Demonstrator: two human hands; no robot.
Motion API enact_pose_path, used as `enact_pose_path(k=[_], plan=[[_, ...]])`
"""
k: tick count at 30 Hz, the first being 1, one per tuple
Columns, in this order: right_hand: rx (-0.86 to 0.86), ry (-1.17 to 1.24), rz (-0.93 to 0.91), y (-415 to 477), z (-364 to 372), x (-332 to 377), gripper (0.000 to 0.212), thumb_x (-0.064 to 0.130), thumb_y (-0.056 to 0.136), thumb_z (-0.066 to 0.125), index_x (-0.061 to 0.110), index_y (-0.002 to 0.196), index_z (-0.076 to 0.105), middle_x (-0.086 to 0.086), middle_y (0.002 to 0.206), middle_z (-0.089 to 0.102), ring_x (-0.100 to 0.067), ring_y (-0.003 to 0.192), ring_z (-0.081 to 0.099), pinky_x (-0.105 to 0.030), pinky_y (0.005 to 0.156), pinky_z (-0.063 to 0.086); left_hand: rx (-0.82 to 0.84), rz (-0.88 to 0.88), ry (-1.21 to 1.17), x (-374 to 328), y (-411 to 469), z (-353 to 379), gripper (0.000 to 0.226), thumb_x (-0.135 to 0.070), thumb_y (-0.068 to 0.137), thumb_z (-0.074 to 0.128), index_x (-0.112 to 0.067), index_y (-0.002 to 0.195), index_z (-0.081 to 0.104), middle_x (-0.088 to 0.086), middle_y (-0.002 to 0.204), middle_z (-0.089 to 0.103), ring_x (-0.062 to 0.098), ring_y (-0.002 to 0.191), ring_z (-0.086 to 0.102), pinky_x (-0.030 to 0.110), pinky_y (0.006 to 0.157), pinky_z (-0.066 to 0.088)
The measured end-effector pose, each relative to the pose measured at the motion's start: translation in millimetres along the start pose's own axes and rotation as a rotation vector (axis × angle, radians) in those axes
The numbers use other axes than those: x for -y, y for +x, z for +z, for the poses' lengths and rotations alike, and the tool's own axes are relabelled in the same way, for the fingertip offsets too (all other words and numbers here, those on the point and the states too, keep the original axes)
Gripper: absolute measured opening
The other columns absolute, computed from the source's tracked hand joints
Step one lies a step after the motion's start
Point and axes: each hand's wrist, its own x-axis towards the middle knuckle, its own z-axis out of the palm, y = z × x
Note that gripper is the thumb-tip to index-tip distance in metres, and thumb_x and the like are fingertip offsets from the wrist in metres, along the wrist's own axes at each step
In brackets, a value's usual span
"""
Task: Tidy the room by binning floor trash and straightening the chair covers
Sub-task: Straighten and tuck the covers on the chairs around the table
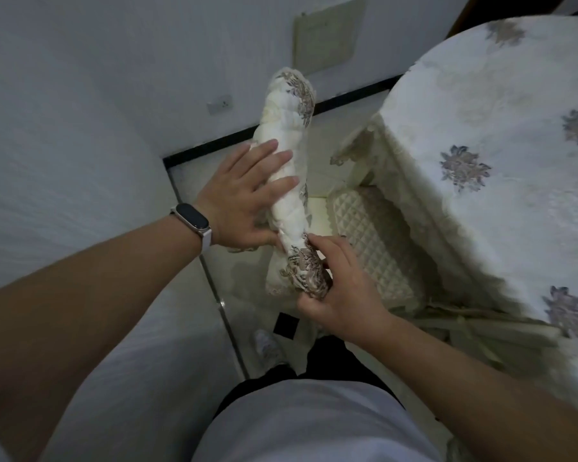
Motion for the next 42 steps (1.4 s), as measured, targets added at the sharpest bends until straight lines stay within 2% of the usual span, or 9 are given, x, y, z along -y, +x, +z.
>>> enact_pose_path(k=[3,8,14,20,23,27,32,36,42], plan=[[-0.045,-0.030,0.000,-9.8,-24.6,-11.2,0.075,0.028,0.068,0.065,0.020,0.139,0.039,0.000,0.129,0.046,-0.015,0.110,0.054,-0.038,0.075,0.056,-0.054,0.044,-0.102,-15.8,30.4,10.6,0.081,-0.075,0.081,0.052,-0.012,0.132,0.048,0.022,0.141,0.045,0.047,0.137,0.036,0.062,0.104,0.036],[-0.116,-0.089,0.036,-26.5,-60.3,-22.5,0.070,0.031,0.072,0.056,0.015,0.138,0.038,-0.001,0.130,0.045,-0.016,0.108,0.054,-0.035,0.074,0.054,-0.127,0.061,-0.246,-51.5,70.9,22.2,0.078,-0.075,0.081,0.054,-0.013,0.127,0.051,0.025,0.137,0.049,0.049,0.136,0.035,0.064,0.105,0.034],[-0.153,-0.262,0.245,-21.3,-88.9,-28.1,0.071,0.058,0.079,0.048,0.022,0.141,0.039,0.007,0.130,0.048,-0.008,0.105,0.050,-0.028,0.074,0.042,-0.198,0.069,-0.329,-77.4,107.6,35.5,0.074,-0.074,0.082,0.053,-0.014,0.125,0.052,0.025,0.139,0.050,0.047,0.137,0.034,0.065,0.108,0.029],[-0.216,-0.369,0.214,-16.5,-102.4,-38.7,0.057,0.048,0.085,0.050,0.016,0.131,0.054,0.000,0.112,0.062,-0.018,0.084,0.063,-0.029,0.057,0.048,-0.189,-0.092,-0.448,-84.1,159.2,27.3,0.050,-0.047,0.098,0.043,-0.007,0.122,0.062,0.026,0.152,0.034,0.040,0.145,0.026,0.062,0.116,0.018],[-0.243,-0.411,0.177,-18.2,-111.6,-48.1,0.055,0.044,0.086,0.053,0.011,0.129,0.058,-0.003,0.106,0.065,-0.019,0.079,0.063,-0.030,0.051,0.050,-0.177,0.040,-0.400,-79.5,177.0,28.3,0.058,-0.053,0.099,0.039,-0.004,0.113,0.067,0.027,0.149,0.039,0.040,0.142,0.031,0.063,0.114,0.022],[-0.298,-0.432,0.182,-16.6,-133.1,-60.4,0.054,0.043,0.084,0.054,0.011,0.127,0.060,-0.002,0.104,0.066,-0.012,0.086,0.054,-0.024,0.055,0.046,-0.174,0.193,-0.387,-75.4,199.0,35.7,0.064,-0.059,0.097,0.040,-0.003,0.108,0.069,0.026,0.136,0.052,0.041,0.130,0.047,0.058,0.103,0.037],[-0.315,-0.389,0.248,-12.8,-164.6,-76.2,0.057,0.046,0.082,0.052,0.015,0.130,0.059,0.001,0.105,0.065,-0.011,0.086,0.055,-0.023,0.061,0.043,-0.166,0.299,-0.348,-67.3,224.4,48.3,0.062,-0.060,0.093,0.049,-0.003,0.108,0.069,0.021,0.127,0.059,0.040,0.122,0.053,0.055,0.103,0.038],[-0.369,-0.419,0.229,-13.2,-185.3,-86.6,0.055,0.045,0.083,0.053,0.013,0.126,0.062,0.001,0.100,0.065,-0.012,0.079,0.055,-0.023,0.055,0.043,-0.218,0.340,-0.330,-63.7,250.8,56.2,0.057,-0.057,0.089,0.058,-0.004,0.110,0.066,0.018,0.115,0.063,0.035,0.110,0.056,0.051,0.102,0.038],[-0.465,-0.497,0.257,-11.5,-207.0,-95.9,0.049,0.040,0.084,0.053,0.013,0.123,0.064,0.002,0.097,0.067,-0.018,0.072,0.063,-0.030,0.050,0.050,-0.200,0.308,-0.401,-57.6,291.7,65.7,0.060,-0.058,0.091,0.055,-0.003,0.110,0.068,0.016,0.108,0.063,0.036,0.105,0.057,0.052,0.100,0.039]])
